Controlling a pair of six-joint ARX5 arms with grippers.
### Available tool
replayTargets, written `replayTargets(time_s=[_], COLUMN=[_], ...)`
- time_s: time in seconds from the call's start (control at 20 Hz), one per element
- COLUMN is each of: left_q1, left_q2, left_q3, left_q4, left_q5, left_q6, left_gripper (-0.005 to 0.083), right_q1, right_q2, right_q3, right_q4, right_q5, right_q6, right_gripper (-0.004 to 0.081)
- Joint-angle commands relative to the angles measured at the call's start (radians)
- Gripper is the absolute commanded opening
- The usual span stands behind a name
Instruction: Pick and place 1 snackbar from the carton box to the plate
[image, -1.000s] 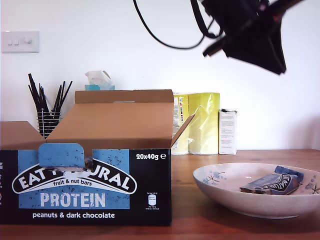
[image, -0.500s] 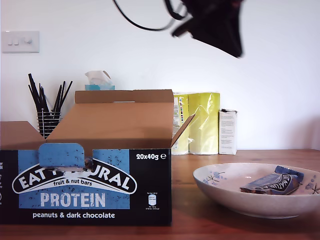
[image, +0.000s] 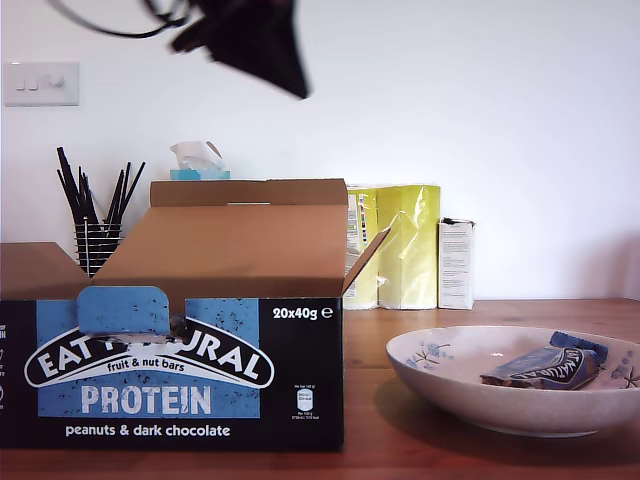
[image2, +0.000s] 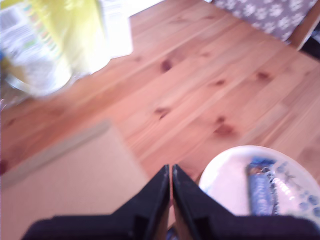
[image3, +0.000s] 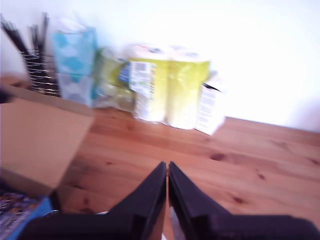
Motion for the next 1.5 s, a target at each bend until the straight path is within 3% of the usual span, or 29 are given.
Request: replayTargets(time_s=[0.0, 0.3, 0.55, 1.0, 1.3, 1.45], left_q1=[0.047, 0.264, 0.394, 0.409, 0.409, 0.409], left_q2=[-0.073, -0.301, -0.522, -0.893, -1.093, -1.163], left_q3=[-0.096, -0.372, -0.581, -0.957, -1.115, -1.15], left_q4=[0.051, 0.171, 0.29, 0.455, 0.47, 0.424], left_q5=[-0.007, -0.006, -0.003, -0.048, -0.067, -0.067], left_q6=[0.004, 0.004, 0.004, -0.004, -0.003, -0.003], left_gripper=[-0.0021, -0.0021, -0.0021, -0.0021, -0.0021, -0.0021], right_q1=[-0.036, -0.179, -0.198, -0.166, -0.129, -0.119], right_q2=[-0.002, -0.002, -0.003, -0.159, -0.338, -0.402], right_q3=[-0.039, -0.095, -0.131, -0.385, -0.541, -0.56], right_q4=[0.021, 0.086, 0.174, 0.372, 0.381, 0.345], right_q5=[-0.009, -0.117, -0.14, -0.128, -0.092, -0.092], right_q6=[0.007, 0.101, 0.121, 0.141, 0.117, 0.105], right_gripper=[-0.0013, -0.0013, -0.0013, -0.0013, -0.0013, -0.0013])
